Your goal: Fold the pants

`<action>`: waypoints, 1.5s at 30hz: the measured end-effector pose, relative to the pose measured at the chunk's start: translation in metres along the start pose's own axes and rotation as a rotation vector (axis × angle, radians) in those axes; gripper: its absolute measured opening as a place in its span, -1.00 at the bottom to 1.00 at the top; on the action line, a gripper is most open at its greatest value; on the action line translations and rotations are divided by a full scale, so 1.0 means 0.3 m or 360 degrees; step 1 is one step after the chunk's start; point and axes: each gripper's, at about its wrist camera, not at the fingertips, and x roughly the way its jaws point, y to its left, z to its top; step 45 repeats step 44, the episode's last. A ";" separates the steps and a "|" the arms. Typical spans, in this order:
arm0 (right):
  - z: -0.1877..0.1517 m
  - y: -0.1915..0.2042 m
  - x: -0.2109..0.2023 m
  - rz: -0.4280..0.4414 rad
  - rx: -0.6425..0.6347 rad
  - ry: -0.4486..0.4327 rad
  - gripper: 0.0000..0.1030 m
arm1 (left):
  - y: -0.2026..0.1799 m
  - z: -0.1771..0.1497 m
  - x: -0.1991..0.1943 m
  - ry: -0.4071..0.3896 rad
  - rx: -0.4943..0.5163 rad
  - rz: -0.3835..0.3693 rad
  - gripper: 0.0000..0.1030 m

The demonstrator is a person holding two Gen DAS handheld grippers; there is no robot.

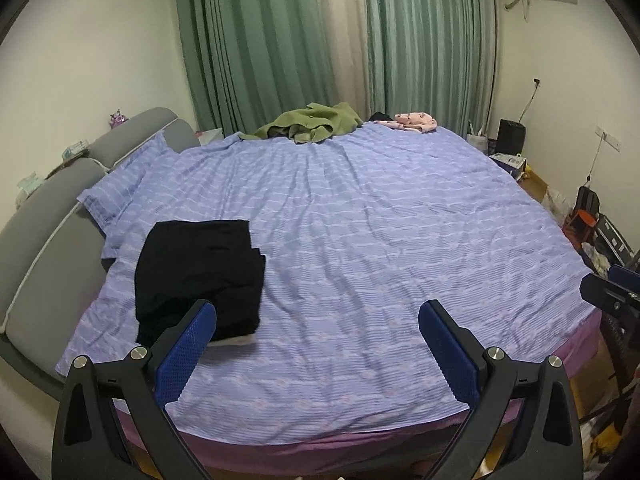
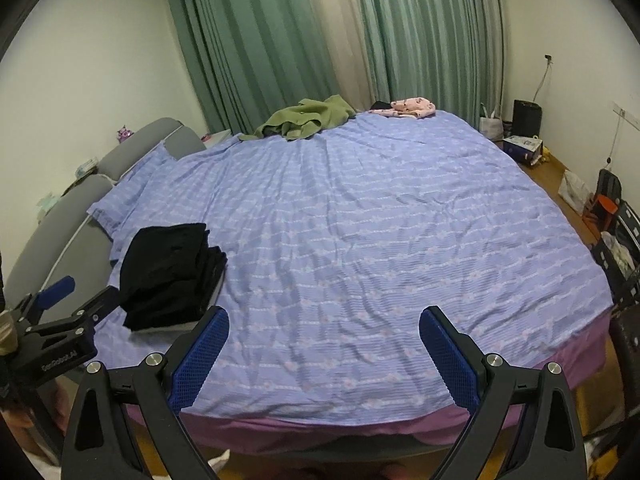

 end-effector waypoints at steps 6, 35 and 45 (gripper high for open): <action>0.014 -0.121 -0.042 0.0024 -0.0022 -0.0016 0.89 | -0.123 -0.010 -0.041 -0.0016 -0.0026 0.0018 1.00; 0.022 -0.375 -0.110 0.0093 -0.0094 -0.0042 0.89 | -0.403 -0.025 -0.099 -0.0055 -0.0052 0.0138 1.00; 0.016 -0.406 -0.114 0.0102 -0.0118 -0.0031 0.89 | -0.421 -0.028 -0.101 -0.0059 -0.0071 0.0154 1.00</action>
